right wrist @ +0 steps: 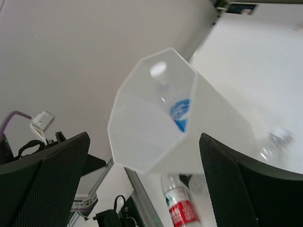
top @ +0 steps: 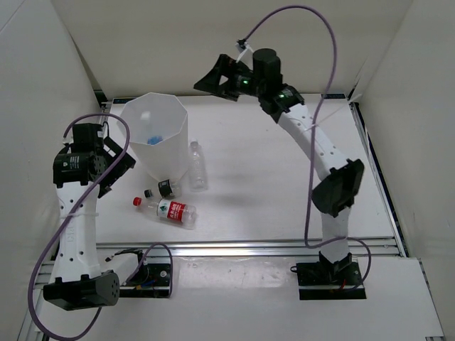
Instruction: Put the plastic bottles in the bin
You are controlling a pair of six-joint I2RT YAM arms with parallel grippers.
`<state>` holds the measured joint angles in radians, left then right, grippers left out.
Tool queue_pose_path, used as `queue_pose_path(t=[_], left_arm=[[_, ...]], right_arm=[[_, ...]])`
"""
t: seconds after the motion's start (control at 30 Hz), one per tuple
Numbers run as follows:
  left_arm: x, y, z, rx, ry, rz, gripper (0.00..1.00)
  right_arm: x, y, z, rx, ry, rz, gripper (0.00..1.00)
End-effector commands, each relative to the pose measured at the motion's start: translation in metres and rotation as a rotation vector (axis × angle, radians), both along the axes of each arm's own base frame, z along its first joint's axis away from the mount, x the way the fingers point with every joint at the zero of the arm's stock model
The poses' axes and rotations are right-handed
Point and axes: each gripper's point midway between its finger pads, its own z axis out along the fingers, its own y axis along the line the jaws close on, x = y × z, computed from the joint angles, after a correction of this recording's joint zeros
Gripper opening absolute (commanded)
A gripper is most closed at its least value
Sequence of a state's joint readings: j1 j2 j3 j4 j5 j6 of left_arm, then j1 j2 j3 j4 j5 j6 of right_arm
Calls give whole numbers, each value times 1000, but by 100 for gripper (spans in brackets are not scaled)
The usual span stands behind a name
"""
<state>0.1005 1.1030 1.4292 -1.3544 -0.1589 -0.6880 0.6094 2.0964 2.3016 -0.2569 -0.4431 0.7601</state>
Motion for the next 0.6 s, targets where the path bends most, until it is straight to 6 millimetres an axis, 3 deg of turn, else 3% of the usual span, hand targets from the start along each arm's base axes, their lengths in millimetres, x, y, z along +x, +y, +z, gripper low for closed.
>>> queue_pose_path(t=[0.0, 0.07, 0.1, 0.17, 0.2, 0.27, 0.33, 0.43, 0.53, 0.57], left_arm=[[-20, 3, 13, 25, -8, 17, 100], [-22, 4, 15, 30, -19, 31, 100], [-22, 6, 15, 39, -18, 37, 100], [-25, 8, 14, 48, -19, 43, 100], [-27, 9, 12, 55, -15, 48, 100], [-29, 10, 4, 57, 9, 62, 100], [-30, 10, 1, 51, 18, 69, 100], [-32, 8, -10, 37, 48, 71, 100], [-33, 6, -19, 26, 81, 65, 100], [-33, 6, -19, 26, 81, 65, 100]], right_arm=[[7, -76, 36, -10, -76, -158, 100], [12, -88, 8, -16, 12, -161, 100], [15, -98, -36, -59, 97, -156, 100], [6, -98, -72, -96, 148, -117, 100], [0, -98, -106, -137, 192, -92, 100], [-10, -89, -154, -172, 295, -20, 100], [-16, -85, -185, -193, 360, 33, 100], [-27, -64, -223, -207, 429, 160, 100], [-23, -51, -246, -223, 476, 217, 100], [-19, -48, -263, -233, 502, 218, 100]])
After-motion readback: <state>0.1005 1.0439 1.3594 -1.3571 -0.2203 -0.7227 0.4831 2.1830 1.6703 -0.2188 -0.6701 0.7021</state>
